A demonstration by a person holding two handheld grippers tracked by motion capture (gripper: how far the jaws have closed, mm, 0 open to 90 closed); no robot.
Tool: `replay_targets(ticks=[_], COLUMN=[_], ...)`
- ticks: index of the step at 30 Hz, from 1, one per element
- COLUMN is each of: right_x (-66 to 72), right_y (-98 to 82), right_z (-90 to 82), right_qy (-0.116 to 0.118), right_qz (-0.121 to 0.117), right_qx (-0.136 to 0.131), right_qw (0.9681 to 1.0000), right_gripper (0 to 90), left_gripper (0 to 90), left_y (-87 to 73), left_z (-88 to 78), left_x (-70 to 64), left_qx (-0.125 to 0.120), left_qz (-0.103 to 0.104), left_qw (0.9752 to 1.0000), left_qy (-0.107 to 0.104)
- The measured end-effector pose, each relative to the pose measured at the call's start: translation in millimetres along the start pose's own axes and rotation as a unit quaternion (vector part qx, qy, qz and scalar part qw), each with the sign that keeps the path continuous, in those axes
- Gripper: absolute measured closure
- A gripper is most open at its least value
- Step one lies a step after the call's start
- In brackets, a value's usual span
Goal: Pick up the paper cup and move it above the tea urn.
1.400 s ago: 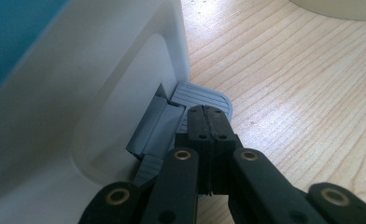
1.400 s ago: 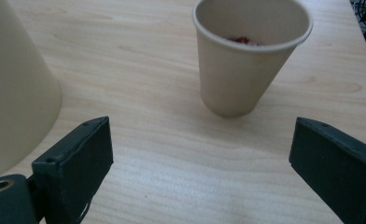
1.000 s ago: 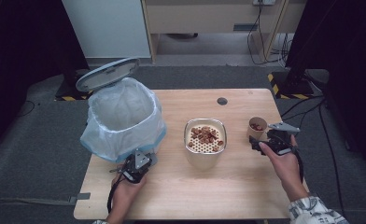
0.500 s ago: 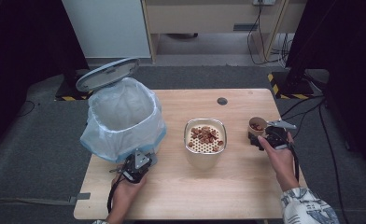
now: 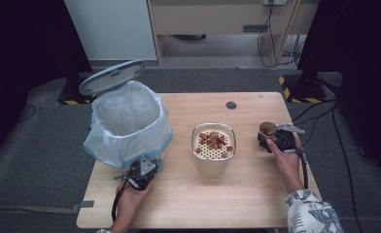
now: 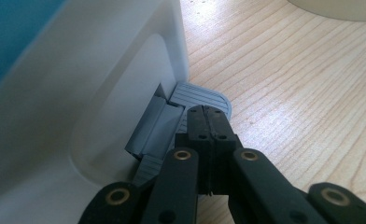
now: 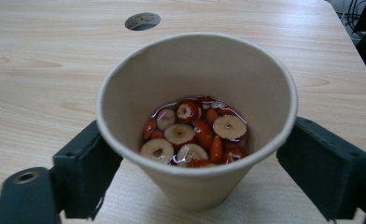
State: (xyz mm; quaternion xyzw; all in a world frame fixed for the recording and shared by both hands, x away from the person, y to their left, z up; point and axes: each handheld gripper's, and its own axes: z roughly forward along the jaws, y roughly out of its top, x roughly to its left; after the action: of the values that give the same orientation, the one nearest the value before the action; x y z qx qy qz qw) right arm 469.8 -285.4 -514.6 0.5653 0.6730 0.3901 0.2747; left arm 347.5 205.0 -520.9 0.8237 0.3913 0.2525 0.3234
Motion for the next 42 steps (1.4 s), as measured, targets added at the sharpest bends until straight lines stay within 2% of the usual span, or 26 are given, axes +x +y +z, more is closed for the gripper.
replay_targets(ticks=[9,11,21,30,33,42], right_x=[0.4,1.2,2.1,4.4,4.7,6.4], right_y=[-1.0,-0.6,1.1,20.0,32.7,55.3], right_z=[7.0,8.2,5.4,-17.3,-29.8,-47.8], right_qy=[0.010,0.012,0.013,0.031,0.038,0.042], right_qz=[0.000,-0.001,-0.025,-0.048,-0.064,-0.098], right_qx=[-0.022,-0.028,-0.035,-0.047,-0.050,-0.056], right_qw=[0.9997,0.9995,0.9990,0.9972,0.9960,0.9927], right_gripper=[19.6,23.0,28.7,29.3,29.4,29.6], left_gripper=[89.8,89.8,89.8,89.8,89.8,89.8], left_y=[-0.1,-0.1,-0.2,-0.1,0.0,0.1], left_z=[0.0,0.0,0.0,0.0,0.0,0.1], left_x=[-0.1,-0.1,-0.1,-0.3,-0.3,-0.4], left_qx=[0.000,0.000,-0.001,0.000,0.000,0.000], left_qz=[-0.001,-0.001,-0.001,-0.001,-0.001,0.000], left_qw=[1.0000,1.0000,1.0000,1.0000,1.0000,1.0000], left_qy=[0.000,0.000,0.000,0.000,0.000,0.001])
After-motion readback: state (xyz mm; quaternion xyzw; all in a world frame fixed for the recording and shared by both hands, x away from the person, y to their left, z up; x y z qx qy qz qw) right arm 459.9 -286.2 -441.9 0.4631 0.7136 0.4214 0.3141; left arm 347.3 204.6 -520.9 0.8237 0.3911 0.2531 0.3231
